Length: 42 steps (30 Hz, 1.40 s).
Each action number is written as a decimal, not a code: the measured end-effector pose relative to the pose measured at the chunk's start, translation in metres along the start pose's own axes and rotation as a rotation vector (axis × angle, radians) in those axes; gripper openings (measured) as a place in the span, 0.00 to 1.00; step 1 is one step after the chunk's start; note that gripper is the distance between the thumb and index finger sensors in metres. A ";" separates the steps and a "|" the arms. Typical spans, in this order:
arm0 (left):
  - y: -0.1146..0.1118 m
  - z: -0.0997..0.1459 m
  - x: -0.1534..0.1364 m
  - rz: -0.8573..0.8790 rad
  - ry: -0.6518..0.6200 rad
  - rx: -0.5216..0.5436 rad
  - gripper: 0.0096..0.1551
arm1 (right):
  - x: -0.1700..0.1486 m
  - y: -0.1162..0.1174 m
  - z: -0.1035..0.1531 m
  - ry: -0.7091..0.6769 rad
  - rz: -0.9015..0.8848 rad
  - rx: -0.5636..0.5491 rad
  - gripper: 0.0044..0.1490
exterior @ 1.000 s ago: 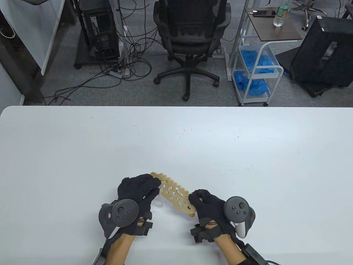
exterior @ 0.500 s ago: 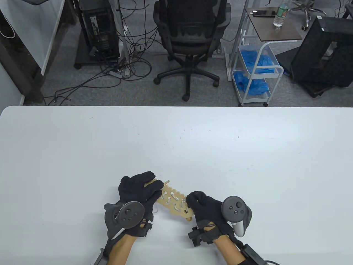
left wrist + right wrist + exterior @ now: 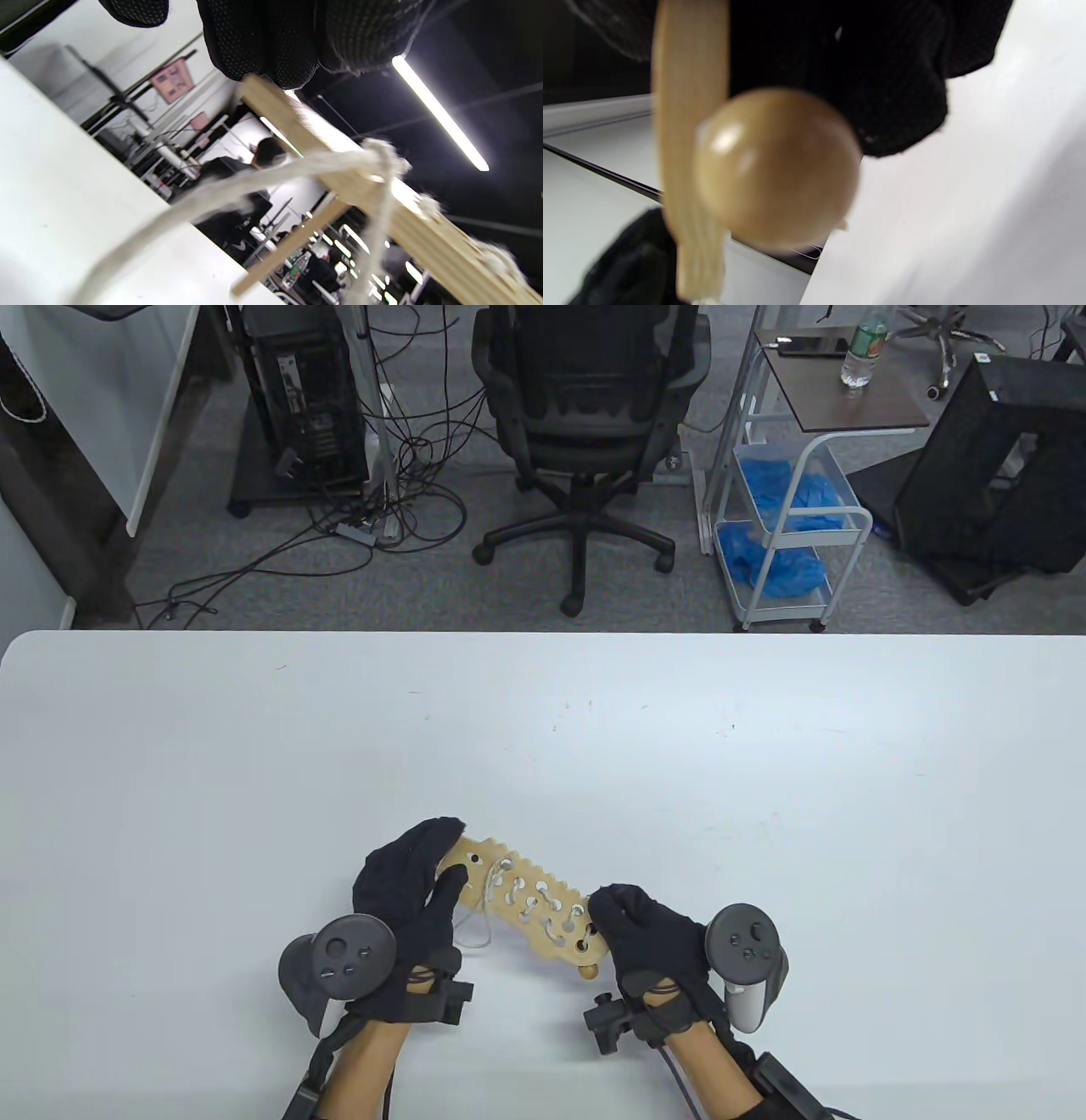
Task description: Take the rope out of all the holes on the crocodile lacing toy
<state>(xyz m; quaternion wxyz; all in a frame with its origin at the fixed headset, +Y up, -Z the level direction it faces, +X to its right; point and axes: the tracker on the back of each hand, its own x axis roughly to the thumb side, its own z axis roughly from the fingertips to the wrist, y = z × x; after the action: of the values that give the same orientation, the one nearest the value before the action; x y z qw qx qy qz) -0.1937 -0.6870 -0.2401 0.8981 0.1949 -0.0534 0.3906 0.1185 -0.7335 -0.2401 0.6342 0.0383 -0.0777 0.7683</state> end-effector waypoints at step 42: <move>-0.037 -0.004 -0.025 0.426 0.117 -0.406 0.25 | -0.007 -0.015 -0.007 0.097 -0.219 -0.008 0.29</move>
<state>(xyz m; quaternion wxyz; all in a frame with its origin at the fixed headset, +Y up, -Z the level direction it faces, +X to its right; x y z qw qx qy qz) -0.1842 -0.7253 -0.2610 0.8180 -0.0273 -0.1185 0.5623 0.1352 -0.7365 -0.2466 0.7175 0.0068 -0.0451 0.6951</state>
